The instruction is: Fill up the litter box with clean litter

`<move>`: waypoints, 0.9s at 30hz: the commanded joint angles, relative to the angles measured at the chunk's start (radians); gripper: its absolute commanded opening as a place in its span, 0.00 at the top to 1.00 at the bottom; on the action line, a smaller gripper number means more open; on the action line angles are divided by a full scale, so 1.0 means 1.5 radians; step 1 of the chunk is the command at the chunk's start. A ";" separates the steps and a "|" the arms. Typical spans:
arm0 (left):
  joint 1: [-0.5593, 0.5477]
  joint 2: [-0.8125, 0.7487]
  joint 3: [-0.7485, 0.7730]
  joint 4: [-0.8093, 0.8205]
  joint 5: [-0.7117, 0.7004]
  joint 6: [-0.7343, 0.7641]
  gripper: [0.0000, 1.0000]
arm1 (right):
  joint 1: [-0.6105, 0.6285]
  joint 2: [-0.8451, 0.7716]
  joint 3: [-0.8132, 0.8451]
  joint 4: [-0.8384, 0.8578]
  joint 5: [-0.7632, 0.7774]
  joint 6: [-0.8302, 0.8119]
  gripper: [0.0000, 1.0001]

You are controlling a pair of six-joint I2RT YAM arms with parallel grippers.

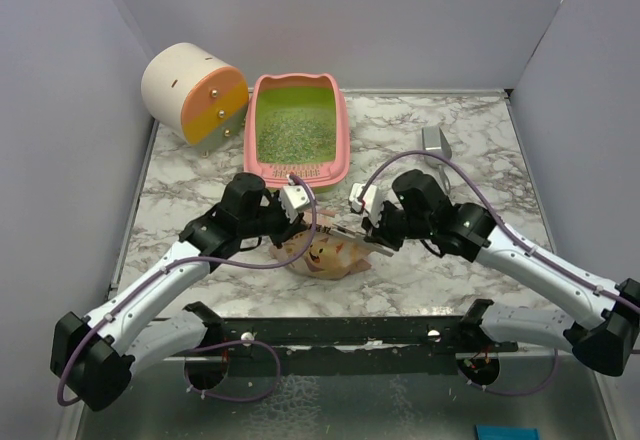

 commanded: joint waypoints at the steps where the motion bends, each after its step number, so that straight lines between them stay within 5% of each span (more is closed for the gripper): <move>1: -0.001 -0.033 -0.005 0.020 0.039 0.022 0.95 | 0.006 0.032 0.038 0.016 -0.006 -0.019 0.99; 27: -0.001 -0.093 -0.033 0.064 0.092 0.021 1.00 | 0.007 0.128 0.008 0.161 -0.144 -0.022 0.99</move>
